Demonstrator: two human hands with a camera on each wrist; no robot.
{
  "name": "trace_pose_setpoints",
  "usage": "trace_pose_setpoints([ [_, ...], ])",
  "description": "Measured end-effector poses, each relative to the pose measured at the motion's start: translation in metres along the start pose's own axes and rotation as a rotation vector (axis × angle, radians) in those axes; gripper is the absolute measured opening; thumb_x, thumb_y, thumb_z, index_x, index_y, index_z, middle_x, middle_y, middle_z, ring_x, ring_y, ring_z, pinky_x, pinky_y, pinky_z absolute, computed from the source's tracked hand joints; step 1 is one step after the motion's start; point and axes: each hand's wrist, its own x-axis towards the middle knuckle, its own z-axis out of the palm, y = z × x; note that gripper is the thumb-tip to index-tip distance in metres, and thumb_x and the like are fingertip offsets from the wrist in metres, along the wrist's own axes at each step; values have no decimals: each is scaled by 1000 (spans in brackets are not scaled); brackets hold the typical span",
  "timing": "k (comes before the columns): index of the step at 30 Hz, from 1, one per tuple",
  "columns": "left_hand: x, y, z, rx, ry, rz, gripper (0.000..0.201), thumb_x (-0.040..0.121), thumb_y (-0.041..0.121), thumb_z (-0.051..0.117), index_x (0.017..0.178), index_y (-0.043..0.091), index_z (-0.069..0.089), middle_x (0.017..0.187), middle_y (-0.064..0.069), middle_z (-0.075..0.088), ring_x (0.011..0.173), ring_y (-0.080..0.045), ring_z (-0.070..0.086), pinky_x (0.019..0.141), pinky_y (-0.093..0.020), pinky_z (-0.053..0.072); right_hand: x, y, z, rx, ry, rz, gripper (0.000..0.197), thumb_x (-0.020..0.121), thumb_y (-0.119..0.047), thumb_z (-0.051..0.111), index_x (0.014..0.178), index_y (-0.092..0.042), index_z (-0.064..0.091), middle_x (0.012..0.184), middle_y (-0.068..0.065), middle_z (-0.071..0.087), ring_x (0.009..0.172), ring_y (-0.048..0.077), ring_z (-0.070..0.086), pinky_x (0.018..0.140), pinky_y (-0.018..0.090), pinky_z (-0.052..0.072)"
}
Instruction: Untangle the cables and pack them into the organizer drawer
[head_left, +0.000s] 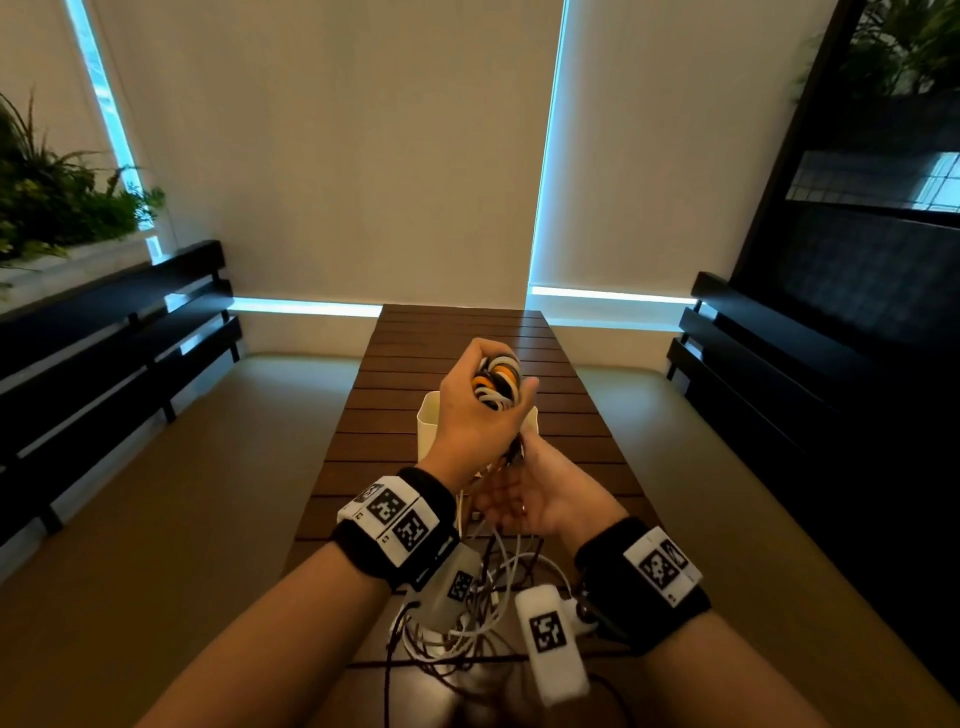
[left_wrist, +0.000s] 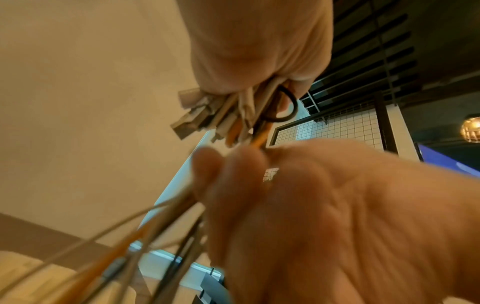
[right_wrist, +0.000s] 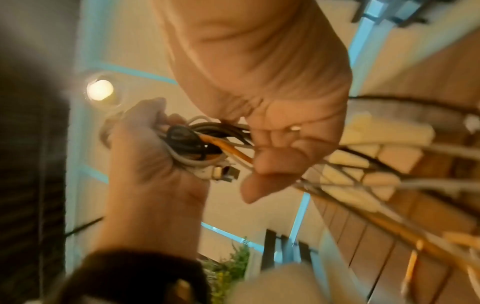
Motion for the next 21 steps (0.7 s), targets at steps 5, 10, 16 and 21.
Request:
trace_pose_setpoints([
  [5,-4,-2,-6,-79,-64,-62,28,79,3,72,86,19,51,73,-4,53,63,-16,53,61,-25,49,0,-9,-8,346,-63,135,42,91,-42,52,79,-3,61,60,14,67,72,26,60,62,33,45],
  [10,-17,-2,-6,-381,-207,-324,18,84,-2,64,87,10,50,58,-2,52,49,-13,51,53,-25,49,-3,-18,-18,592,12,36,8,94,-4,49,94,3,54,81,21,59,80,29,63,71,39,51],
  [16,-17,-16,-14,-478,-180,-600,17,83,-5,62,86,9,53,52,-1,48,42,-13,48,46,-24,44,22,-13,-29,808,55,5,20,87,-15,60,70,-11,49,40,-3,37,30,12,37,35,21,38],
  [21,-22,-19,-14,-442,-212,-719,23,84,-4,61,69,12,58,48,1,52,40,-10,47,43,-20,44,22,-7,-28,467,-7,-218,27,97,-28,45,77,-12,53,33,-8,30,26,5,26,31,15,24],
])
